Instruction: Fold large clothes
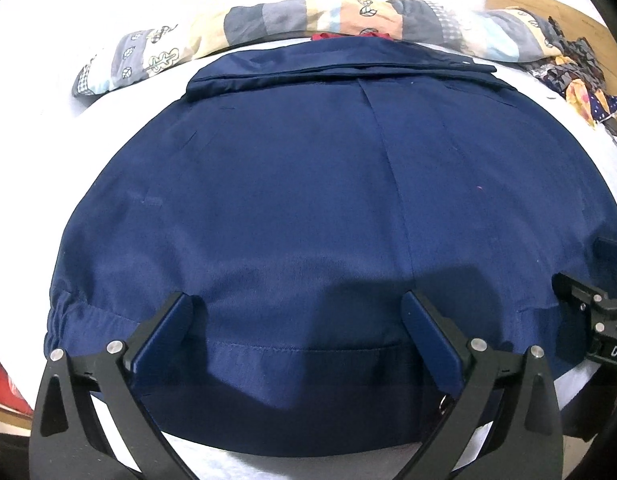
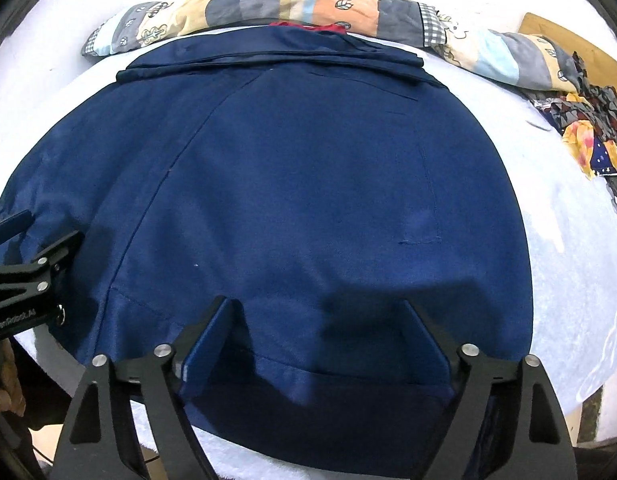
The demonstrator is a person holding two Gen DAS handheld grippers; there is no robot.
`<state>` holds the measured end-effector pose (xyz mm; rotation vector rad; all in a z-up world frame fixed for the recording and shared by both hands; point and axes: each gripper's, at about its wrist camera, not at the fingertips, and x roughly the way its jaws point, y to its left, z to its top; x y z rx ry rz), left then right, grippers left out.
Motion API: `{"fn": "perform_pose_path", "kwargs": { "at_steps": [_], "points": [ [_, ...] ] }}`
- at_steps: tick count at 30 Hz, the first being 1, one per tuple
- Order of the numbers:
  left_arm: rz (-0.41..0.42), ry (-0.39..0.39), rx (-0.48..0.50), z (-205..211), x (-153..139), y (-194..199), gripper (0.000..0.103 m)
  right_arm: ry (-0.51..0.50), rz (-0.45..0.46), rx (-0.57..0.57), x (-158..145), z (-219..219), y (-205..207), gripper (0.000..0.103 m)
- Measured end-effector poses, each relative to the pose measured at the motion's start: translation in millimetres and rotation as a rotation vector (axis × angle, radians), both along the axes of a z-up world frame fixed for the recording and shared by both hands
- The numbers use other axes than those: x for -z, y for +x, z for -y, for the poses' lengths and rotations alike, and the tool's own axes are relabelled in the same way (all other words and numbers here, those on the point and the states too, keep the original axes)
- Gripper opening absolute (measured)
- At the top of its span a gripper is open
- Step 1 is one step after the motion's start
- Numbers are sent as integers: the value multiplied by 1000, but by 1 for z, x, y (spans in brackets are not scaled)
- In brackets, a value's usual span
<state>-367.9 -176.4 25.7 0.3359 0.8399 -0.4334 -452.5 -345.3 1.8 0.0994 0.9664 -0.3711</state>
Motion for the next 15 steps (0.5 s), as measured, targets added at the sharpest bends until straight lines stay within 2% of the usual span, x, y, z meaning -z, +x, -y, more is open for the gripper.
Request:
{"fn": "perform_pose_path", "kwargs": {
  "at_steps": [15],
  "points": [
    [12, -3, 10, -1, 1, -1, 103, 2, 12, 5, 1, 2, -2, 92]
  ]
}}
